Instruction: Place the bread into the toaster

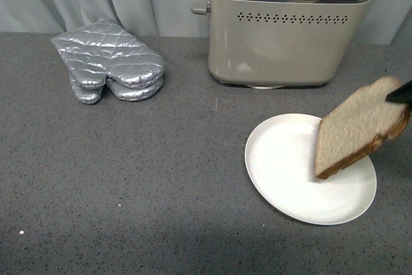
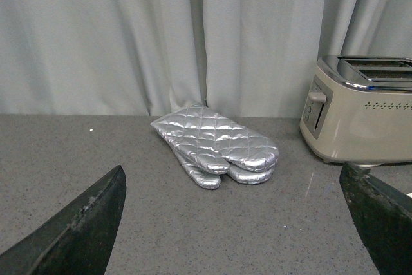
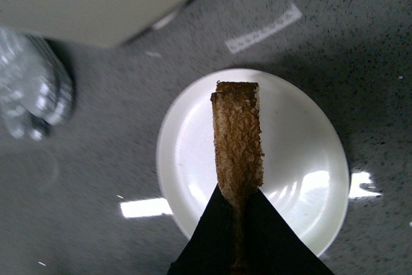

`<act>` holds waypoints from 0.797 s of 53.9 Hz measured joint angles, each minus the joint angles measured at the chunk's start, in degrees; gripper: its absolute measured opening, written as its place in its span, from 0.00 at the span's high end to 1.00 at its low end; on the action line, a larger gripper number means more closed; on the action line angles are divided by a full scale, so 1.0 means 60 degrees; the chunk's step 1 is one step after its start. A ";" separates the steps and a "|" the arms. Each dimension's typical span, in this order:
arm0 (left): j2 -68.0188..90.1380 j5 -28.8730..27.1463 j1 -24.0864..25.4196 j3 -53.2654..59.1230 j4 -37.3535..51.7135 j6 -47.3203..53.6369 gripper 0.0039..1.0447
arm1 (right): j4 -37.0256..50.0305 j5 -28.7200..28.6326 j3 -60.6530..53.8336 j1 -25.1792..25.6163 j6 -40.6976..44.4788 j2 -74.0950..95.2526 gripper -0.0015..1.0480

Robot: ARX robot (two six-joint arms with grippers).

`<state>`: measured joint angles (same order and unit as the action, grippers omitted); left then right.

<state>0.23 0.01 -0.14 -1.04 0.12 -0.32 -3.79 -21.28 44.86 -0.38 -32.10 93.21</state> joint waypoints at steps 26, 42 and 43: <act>0.0000 -0.0004 0.0000 0.0000 0.0000 0.0000 0.06 | -0.1424 0.5009 0.2499 -0.2095 -0.6641 -0.1971 0.99; 0.0000 0.0000 0.0000 0.0000 0.0000 0.0000 0.06 | -0.2211 0.6229 0.4925 -0.2976 -0.8568 -0.0244 0.99; 0.0000 0.0000 0.0000 0.0000 0.0000 0.0000 0.06 | -0.2215 0.6251 0.5005 -0.2998 -0.8615 -0.0175 0.99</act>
<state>0.23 0.01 -0.14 -1.04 0.12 -0.32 -17.08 16.23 74.89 -18.37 -83.79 92.16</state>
